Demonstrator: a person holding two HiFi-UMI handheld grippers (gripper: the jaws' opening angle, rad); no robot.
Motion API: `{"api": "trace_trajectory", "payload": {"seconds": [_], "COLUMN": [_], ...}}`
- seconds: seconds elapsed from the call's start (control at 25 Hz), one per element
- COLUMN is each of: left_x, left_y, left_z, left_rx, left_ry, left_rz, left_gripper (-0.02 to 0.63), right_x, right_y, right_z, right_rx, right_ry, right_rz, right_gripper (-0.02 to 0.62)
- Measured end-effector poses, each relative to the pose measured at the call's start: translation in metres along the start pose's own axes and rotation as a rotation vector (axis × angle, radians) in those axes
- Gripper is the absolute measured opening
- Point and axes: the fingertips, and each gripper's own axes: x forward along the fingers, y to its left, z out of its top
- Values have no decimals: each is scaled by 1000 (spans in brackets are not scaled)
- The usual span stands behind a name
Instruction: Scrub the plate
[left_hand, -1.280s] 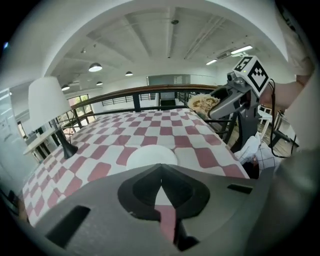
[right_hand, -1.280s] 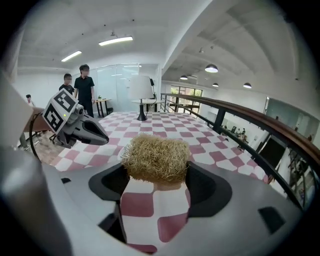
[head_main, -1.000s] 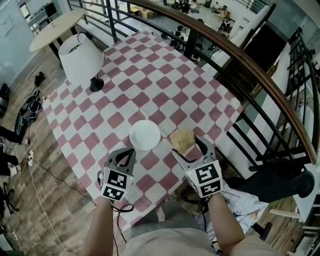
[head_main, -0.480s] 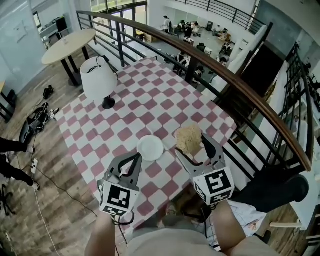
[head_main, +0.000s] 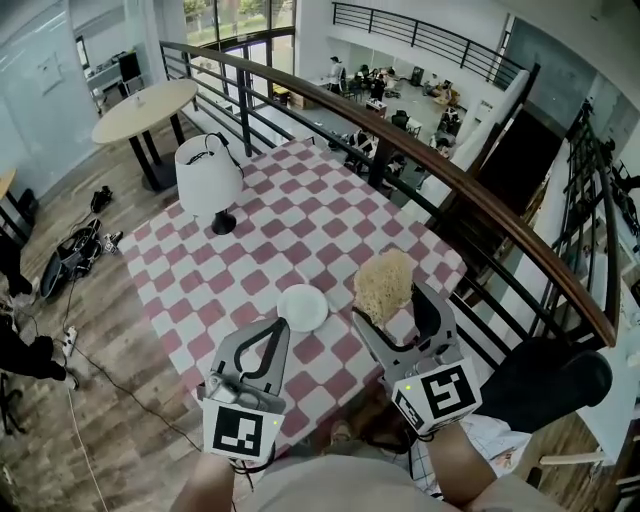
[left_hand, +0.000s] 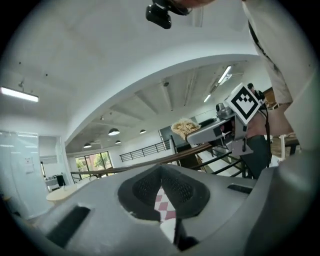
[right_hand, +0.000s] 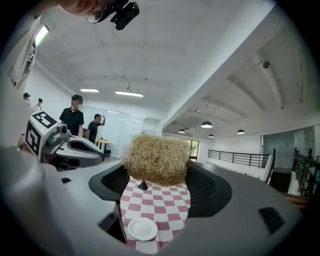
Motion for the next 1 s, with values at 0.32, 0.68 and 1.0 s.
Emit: {"api": "trace_trajectory", "payload": {"seconds": [0.32,0.68,1.0], "left_x": [-25,-34,-23], "left_y": [-14,-21,-29], "left_z": [0,-2,-4], "left_rx": [23,2,24], "left_ry": [-18,-25,0], "left_rz": [26,50,39], "left_gripper": [14,14,14], "right_x": [-24,-41,-38], "right_y": [33,30,31], "right_z": [10,-5,-19], "right_rx": [-17,34,21], "right_ry": [-58,-55,-32], "right_rz": [34,23,41], "right_gripper": [356,351,350]}}
